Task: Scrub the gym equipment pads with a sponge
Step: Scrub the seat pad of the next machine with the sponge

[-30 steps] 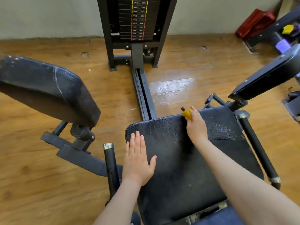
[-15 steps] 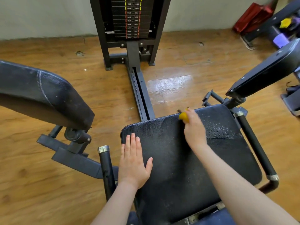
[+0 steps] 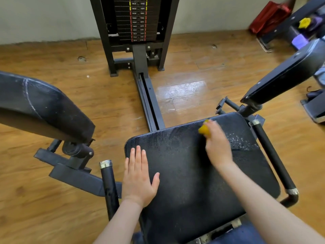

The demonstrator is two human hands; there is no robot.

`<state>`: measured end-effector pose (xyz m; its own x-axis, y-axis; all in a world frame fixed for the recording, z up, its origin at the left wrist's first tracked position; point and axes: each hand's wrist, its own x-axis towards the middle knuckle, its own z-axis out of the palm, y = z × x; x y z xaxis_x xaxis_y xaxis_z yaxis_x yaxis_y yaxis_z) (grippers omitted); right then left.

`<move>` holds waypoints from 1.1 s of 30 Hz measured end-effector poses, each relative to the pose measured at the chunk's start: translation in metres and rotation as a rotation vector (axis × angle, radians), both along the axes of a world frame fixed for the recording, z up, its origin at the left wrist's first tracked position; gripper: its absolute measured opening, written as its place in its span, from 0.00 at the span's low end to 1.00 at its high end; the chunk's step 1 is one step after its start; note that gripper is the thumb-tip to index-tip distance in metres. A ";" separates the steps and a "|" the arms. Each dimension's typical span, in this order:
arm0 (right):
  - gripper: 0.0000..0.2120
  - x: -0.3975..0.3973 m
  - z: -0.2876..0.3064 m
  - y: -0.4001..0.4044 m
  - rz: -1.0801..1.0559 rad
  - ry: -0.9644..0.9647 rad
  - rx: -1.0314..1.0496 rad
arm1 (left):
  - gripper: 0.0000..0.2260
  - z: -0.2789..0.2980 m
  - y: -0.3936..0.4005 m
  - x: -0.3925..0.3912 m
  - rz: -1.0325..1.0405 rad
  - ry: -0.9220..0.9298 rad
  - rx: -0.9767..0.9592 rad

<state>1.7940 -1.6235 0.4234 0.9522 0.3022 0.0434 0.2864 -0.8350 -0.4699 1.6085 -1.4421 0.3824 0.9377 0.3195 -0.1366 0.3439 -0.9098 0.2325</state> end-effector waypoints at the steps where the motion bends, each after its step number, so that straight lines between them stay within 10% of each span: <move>1: 0.22 0.019 0.003 -0.012 -0.138 0.029 -0.002 | 0.34 0.000 0.000 0.000 -0.002 0.006 0.000; 6: 0.15 0.065 0.002 -0.042 -0.356 0.114 -0.096 | 0.33 0.000 0.000 0.000 -0.005 0.001 0.005; 16: 0.28 -0.036 -0.006 0.000 0.445 0.012 -0.144 | 0.34 0.003 0.001 0.000 -0.007 0.026 -0.013; 24: 0.10 0.088 0.016 -0.075 -0.359 0.154 -0.054 | 0.33 0.001 0.001 0.000 -0.015 -0.004 -0.010; 33: 0.23 0.024 -0.006 -0.039 0.026 0.080 -0.197 | 0.33 0.002 0.001 0.000 -0.022 0.016 -0.008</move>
